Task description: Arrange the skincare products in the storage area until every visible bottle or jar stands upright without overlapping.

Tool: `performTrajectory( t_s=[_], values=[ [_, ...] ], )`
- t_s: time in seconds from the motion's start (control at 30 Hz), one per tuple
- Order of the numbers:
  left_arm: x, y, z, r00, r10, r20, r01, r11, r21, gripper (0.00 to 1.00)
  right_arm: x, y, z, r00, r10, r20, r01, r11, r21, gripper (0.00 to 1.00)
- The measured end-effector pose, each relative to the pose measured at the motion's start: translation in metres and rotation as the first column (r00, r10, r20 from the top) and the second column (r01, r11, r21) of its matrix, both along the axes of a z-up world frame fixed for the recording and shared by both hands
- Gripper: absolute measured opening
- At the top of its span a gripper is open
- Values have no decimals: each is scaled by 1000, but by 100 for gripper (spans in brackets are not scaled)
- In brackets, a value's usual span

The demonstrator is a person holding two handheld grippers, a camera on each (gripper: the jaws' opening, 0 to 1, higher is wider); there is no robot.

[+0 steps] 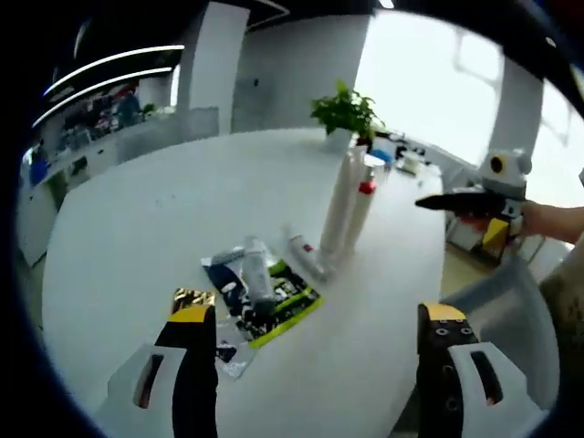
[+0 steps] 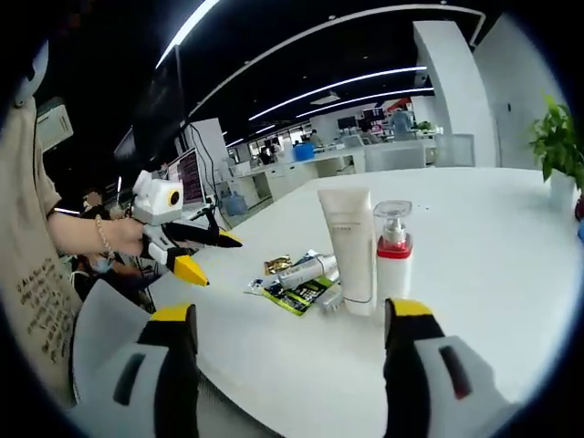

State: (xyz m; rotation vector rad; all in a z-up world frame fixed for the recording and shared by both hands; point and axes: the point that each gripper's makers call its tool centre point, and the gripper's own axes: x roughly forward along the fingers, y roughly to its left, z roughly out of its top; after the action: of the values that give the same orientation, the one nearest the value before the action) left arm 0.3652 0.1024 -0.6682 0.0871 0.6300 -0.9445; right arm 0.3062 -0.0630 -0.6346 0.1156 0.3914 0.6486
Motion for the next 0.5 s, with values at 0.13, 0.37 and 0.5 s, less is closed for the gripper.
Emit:
performTrajectory(
  t_s=[0.13,0.37,0.5],
  values=[
    [-14,21,-1,998,57,-12,-57,998,2,91,-6,6,1,1000,18,-3,-18,1000,0,85],
    [-34,50,-2,989,147,-32,-147,989,-3,92,-11,11,2,1000,28,1,-28,1000,4,86],
    [-46,63,-2,984,177,-28,-177,984,2,93,-12,18,4,999,40,3,-40,999,11,86]
  ],
)
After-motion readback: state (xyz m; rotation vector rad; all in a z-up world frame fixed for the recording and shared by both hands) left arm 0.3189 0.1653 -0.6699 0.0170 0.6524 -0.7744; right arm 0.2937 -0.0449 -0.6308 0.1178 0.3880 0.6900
